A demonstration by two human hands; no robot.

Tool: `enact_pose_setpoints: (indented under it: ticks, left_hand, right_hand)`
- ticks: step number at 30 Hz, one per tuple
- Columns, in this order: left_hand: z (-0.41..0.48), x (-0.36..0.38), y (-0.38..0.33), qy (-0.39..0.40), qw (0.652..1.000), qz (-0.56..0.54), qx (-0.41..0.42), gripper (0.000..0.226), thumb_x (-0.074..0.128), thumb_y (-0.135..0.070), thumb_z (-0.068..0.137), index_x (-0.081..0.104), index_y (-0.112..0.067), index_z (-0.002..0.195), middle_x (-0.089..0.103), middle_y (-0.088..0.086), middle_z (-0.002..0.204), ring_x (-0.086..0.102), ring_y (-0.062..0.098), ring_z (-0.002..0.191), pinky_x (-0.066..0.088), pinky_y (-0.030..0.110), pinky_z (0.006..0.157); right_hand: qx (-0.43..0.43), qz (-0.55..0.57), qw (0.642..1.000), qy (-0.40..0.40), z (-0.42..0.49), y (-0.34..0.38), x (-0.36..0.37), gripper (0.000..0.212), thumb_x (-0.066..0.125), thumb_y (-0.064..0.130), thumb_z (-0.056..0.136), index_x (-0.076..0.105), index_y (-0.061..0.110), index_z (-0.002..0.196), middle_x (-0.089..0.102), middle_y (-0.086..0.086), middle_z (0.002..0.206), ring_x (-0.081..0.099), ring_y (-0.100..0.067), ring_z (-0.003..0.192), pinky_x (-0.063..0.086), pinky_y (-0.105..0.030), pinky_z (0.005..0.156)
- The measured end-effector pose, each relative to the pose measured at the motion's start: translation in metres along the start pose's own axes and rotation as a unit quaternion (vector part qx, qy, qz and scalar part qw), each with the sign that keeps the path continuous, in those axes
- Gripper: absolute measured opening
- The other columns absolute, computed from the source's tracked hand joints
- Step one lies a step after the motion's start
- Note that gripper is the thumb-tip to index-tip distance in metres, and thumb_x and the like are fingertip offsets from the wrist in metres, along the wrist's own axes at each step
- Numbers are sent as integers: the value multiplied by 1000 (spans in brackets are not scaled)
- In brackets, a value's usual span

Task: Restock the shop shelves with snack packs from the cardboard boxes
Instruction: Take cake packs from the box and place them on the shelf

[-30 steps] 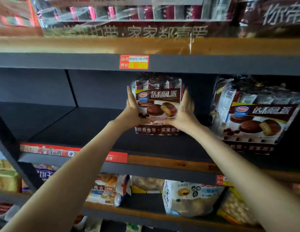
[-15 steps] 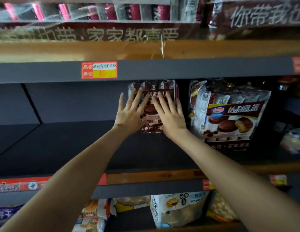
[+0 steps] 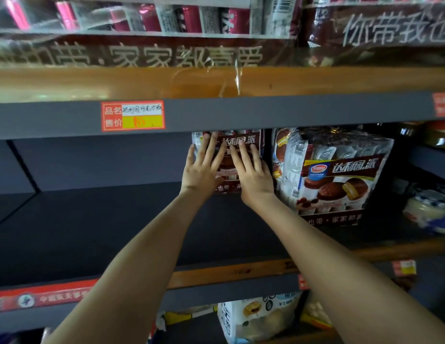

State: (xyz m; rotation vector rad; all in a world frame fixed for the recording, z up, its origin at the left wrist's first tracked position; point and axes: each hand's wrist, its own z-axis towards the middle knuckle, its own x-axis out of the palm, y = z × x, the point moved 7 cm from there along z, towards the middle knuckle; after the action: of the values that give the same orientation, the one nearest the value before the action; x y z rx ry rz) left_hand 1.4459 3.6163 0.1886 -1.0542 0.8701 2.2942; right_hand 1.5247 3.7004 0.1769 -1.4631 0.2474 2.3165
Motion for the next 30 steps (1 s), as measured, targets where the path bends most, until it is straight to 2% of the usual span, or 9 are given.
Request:
enact_pose_setpoints:
  ticks: [4, 7, 10, 12, 16, 18, 23, 26, 30]
  left_hand:
    - [-13, -17, -1, 29, 993, -110, 0, 99, 58, -37, 90, -20, -20, 149, -32, 13, 153, -22, 32, 144, -4, 50, 117]
    - [-38, -26, 4, 74, 974, -206, -56, 100, 60, -44, 89, -16, -23, 151, -27, 14, 156, -20, 32, 145, 0, 52, 119]
    - [-72, -32, 7, 177, 949, -239, -102, 98, 57, -51, 88, -12, -24, 153, -20, 14, 158, -9, 31, 147, 5, 51, 119]
    - [-96, -42, 9, 204, 938, -247, -132, 89, 57, -48, 89, 2, -23, 154, -2, 15, 160, 9, 35, 146, 15, 51, 118]
    - [-155, -74, 2, 187, 909, -304, -215, 68, 55, -39, 91, 27, -13, 148, 33, 16, 148, 41, 38, 130, 38, 46, 105]
    - [-190, -94, -6, 155, 900, -319, -254, 63, 55, -35, 92, 33, -12, 146, 38, 15, 146, 45, 35, 128, 40, 42, 102]
    - [-306, -139, -23, -10, 889, -329, -318, 45, 57, -20, 91, 50, -9, 133, 47, 10, 138, 47, 26, 124, 40, 36, 98]
    - [-391, -134, -23, -46, 876, -279, -392, 41, 56, -19, 89, 53, -3, 126, 50, 14, 132, 48, 30, 120, 44, 40, 95]
    - [-510, -84, -23, 77, 791, -290, -533, 40, 55, -22, 93, 47, -8, 129, 48, 10, 131, 50, 29, 117, 44, 36, 87]
  right_hand:
    - [22, 71, 996, 44, -6, 5, -3, 110, 67, 10, 82, -19, 24, 150, -29, -1, 156, -20, -28, 145, 13, -43, 120]
    - [24, 139, 988, 64, -20, 15, -14, 109, 68, 10, 84, -18, 25, 150, -29, -4, 156, -21, -32, 144, 15, -45, 119]
    - [-19, 168, 981, 93, -44, 31, -30, 100, 65, 13, 87, -10, 24, 152, -15, -7, 159, -8, -33, 147, 23, -46, 115]
    - [-40, 213, 972, 94, -64, 40, -42, 91, 64, 13, 88, 0, 19, 153, 2, -10, 159, 5, -33, 146, 26, -47, 115]
    - [-81, 299, 950, 34, -115, 51, -75, 70, 62, 11, 87, 26, 10, 147, 33, -13, 147, 31, -31, 136, 32, -41, 108]
    - [-118, 326, 938, -3, -148, 59, -91, 65, 60, 6, 86, 33, 9, 145, 40, -12, 143, 36, -30, 132, 33, -39, 106]
    - [-212, 420, 881, -46, -250, 99, -97, 52, 60, -1, 85, 48, 7, 135, 51, -9, 134, 44, -25, 125, 36, -34, 104]
    - [-239, 469, 850, 29, -303, 138, -69, 47, 60, 2, 87, 50, 8, 132, 52, -8, 131, 45, -22, 123, 39, -34, 102]
    - [-256, 461, 821, 219, -367, 200, -15, 45, 56, 11, 94, 42, 13, 138, 43, -4, 140, 41, -18, 129, 36, -22, 97]
